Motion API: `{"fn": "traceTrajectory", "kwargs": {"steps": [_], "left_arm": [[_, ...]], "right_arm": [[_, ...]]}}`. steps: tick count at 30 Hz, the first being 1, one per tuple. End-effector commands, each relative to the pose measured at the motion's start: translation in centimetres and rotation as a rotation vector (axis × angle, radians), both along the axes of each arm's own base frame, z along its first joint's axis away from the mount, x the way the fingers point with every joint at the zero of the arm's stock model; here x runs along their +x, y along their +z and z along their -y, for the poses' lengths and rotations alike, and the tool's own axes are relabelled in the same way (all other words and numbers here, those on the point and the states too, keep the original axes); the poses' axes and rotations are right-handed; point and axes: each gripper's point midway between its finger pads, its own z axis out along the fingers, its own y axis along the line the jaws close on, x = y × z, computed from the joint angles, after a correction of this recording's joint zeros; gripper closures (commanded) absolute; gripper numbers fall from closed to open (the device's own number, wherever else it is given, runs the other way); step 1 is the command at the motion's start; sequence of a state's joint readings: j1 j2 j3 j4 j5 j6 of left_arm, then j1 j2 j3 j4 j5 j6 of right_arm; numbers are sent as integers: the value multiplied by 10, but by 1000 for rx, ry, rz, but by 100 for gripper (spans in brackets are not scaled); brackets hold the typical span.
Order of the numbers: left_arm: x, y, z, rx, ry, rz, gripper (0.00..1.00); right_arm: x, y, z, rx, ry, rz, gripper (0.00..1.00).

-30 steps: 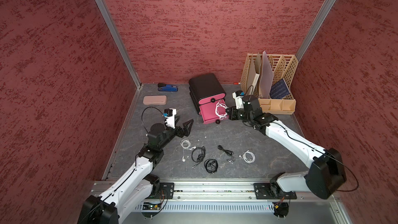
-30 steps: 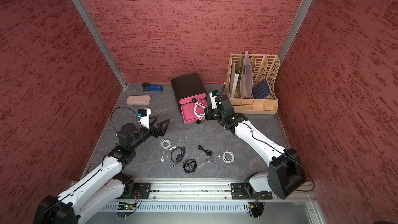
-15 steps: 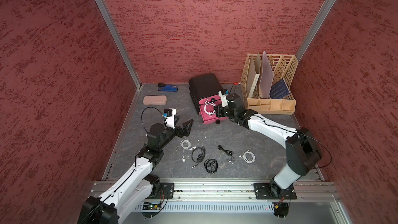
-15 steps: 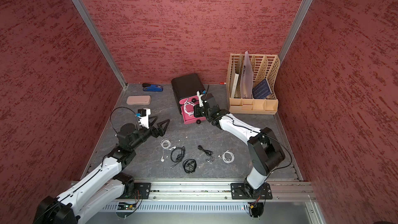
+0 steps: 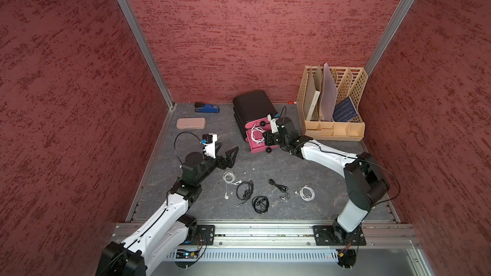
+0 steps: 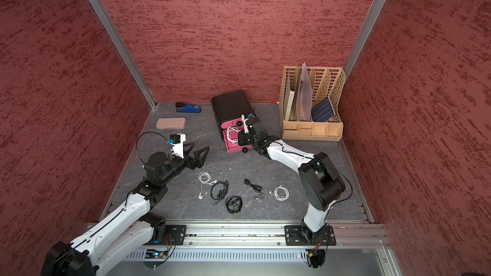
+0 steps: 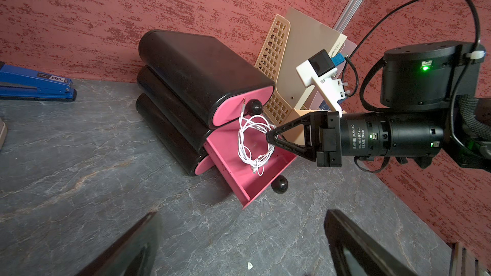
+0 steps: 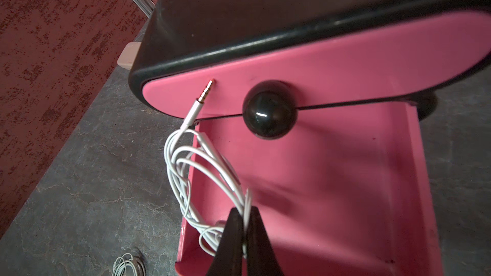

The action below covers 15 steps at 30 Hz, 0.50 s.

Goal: Place the wired earphones into the drawer by color
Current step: Place the wired earphones in the drawer.

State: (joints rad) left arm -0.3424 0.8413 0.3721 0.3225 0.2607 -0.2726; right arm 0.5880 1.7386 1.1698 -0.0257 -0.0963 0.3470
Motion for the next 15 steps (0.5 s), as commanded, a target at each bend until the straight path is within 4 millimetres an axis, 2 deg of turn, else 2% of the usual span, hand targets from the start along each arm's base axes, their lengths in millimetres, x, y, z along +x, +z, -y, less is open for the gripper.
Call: {"fn": "traceTrajectory", "kwargs": {"steps": [1, 9, 15], "left_arm": [[0, 2, -1, -2, 2, 21, 0], [0, 3, -2, -4, 3, 23, 0], [0, 4, -1, -3, 1, 25, 0]], "right_arm": [[3, -5, -3, -7, -3, 19, 97], [0, -13, -2, -11, -3, 3, 93], [-2, -9, -1, -5, -4, -2, 71]]}}
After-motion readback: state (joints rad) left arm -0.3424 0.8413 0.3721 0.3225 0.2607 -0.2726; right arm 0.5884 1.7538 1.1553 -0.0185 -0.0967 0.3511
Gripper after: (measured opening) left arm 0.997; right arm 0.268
